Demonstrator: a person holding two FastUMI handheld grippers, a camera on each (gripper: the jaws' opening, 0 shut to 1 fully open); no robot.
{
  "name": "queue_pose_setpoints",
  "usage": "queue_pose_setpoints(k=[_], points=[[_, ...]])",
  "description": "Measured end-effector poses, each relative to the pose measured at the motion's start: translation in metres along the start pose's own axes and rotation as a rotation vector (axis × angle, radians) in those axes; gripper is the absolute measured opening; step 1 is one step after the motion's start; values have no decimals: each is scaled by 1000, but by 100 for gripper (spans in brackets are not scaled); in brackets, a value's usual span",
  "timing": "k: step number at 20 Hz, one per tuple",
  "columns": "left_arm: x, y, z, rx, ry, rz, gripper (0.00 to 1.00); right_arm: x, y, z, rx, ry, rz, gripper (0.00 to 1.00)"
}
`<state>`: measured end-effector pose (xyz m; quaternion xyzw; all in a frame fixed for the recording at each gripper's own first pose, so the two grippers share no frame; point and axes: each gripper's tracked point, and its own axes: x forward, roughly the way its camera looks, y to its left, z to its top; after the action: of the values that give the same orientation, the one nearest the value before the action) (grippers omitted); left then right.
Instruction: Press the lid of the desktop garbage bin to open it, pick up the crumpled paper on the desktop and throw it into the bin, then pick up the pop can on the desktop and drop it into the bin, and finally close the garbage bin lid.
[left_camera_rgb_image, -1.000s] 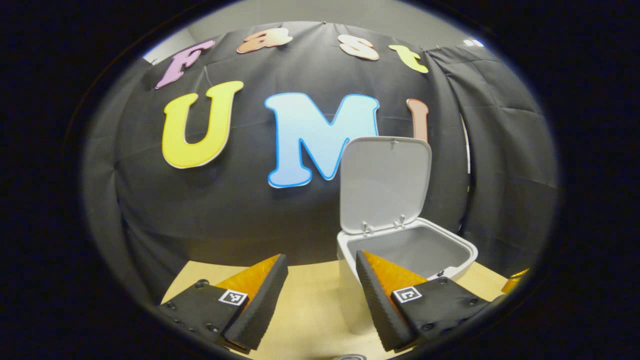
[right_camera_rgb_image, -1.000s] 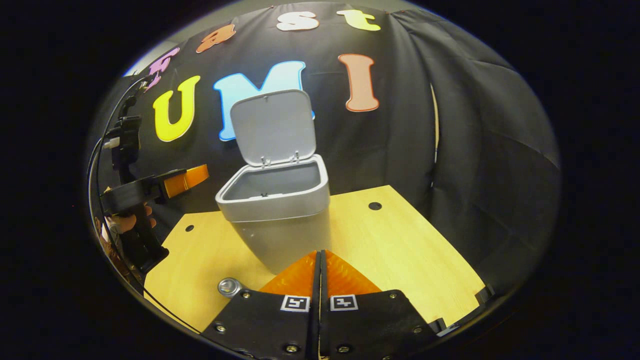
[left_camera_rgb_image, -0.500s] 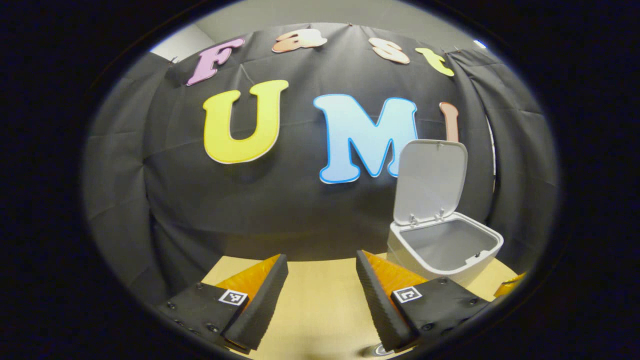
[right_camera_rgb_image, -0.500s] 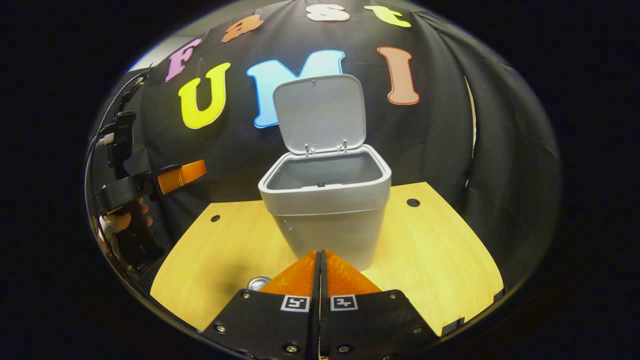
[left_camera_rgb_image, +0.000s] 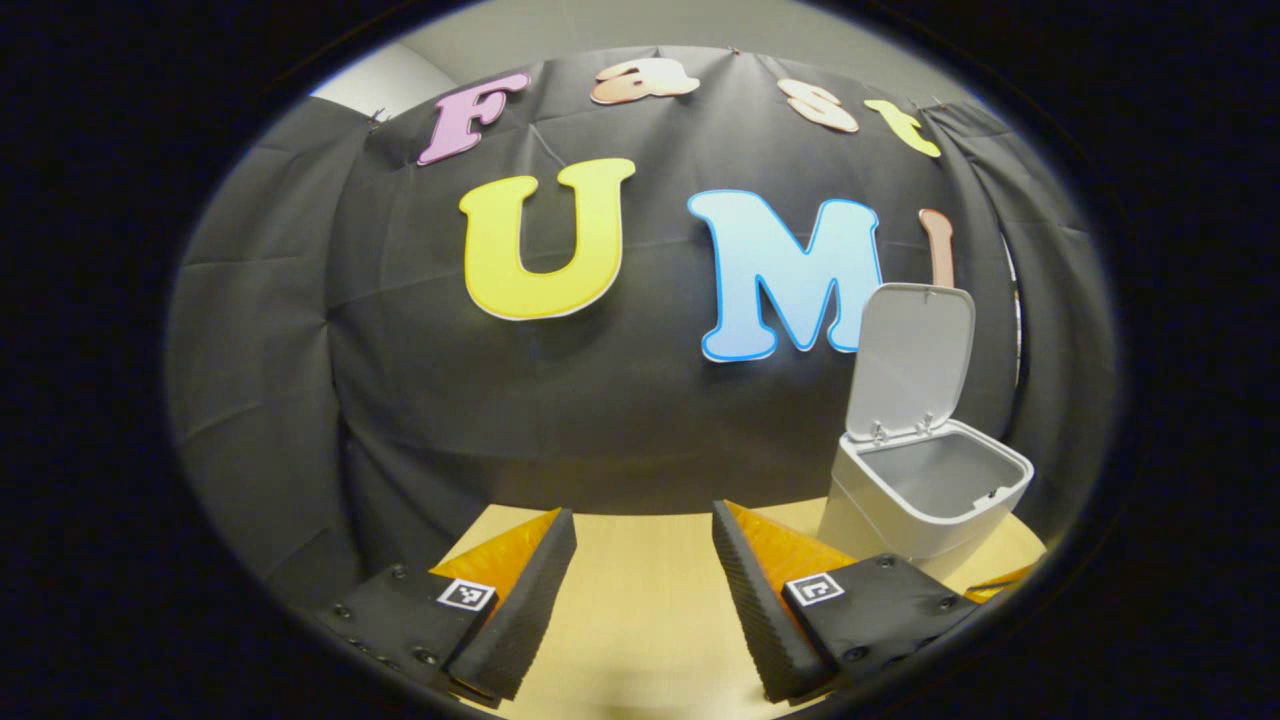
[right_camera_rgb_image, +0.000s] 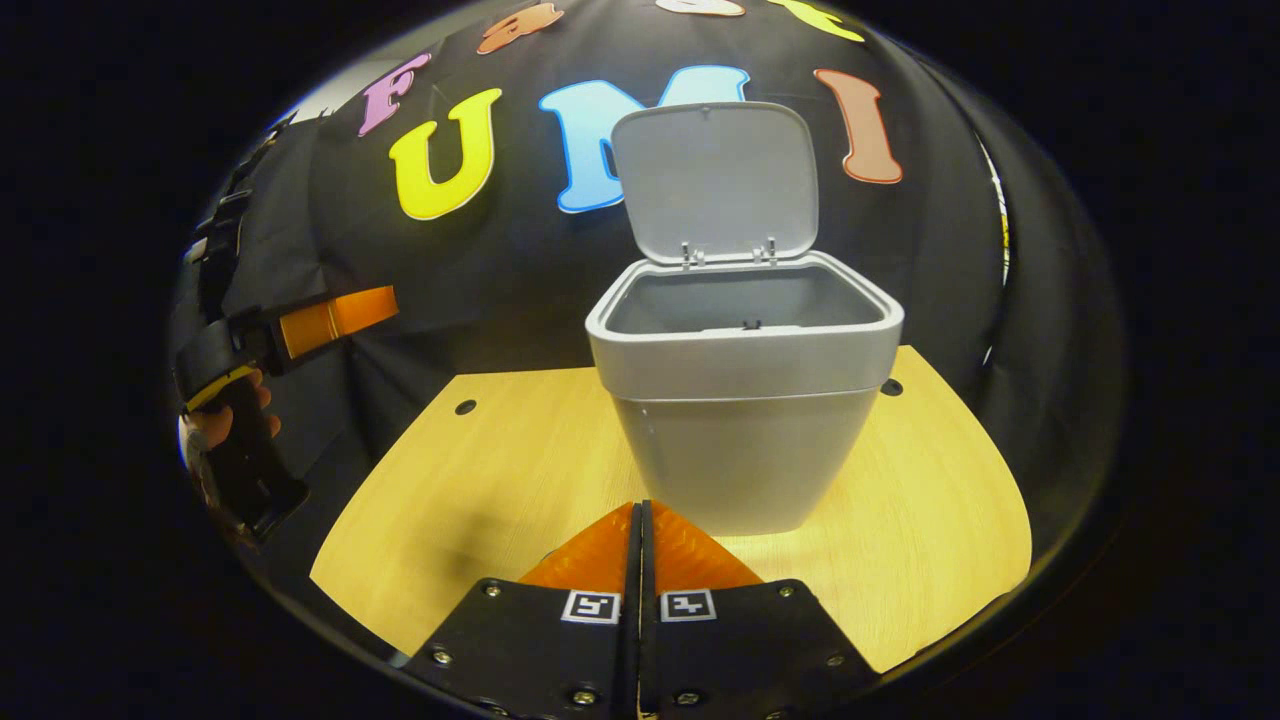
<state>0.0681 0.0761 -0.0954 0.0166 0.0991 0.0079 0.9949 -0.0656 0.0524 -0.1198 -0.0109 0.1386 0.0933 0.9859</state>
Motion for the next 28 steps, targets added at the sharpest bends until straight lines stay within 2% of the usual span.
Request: queue_pose_setpoints(k=[4, 5, 7, 8, 9, 10, 15, 21, 22, 23, 28], points=[[-1, 12, -1, -3, 0, 16, 90, 13, 18, -13, -25, 54, 50, 2], [-1, 14, -2, -4, 2, 19, 90, 15, 21, -15, -27, 69, 60, 6], [0, 19, -3, -5, 3, 27, 90, 21, 33, -20, -29, 80, 91, 23], [1, 21, -3, -5, 3, 30, 90, 23, 36, -21, -35, 85, 99, 57], [1, 23, -3, -4, 4, 33, 90, 25, 38, -25, -44, 92, 105, 70], [1, 25, -4, -4, 4, 35, 90, 29, 41, -27, -49, 103, 111, 99], [3, 33, -5, -5, 7, 45, 90, 40, 53, -49, -88, 168, 139, 99], [6, 45, -9, 2, 15, 62, 90, 60, 51, -67, -127, 228, 113, 99], [6, 48, -9, 4, 16, 66, 90, 63, 51, -70, -132, 239, 114, 96], [6, 52, -9, 6, 16, 70, 90, 67, 53, -72, -136, 247, 118, 99], [14, 60, -16, 6, 28, 83, 90, 80, 58, -88, -168, 301, 131, 99]])
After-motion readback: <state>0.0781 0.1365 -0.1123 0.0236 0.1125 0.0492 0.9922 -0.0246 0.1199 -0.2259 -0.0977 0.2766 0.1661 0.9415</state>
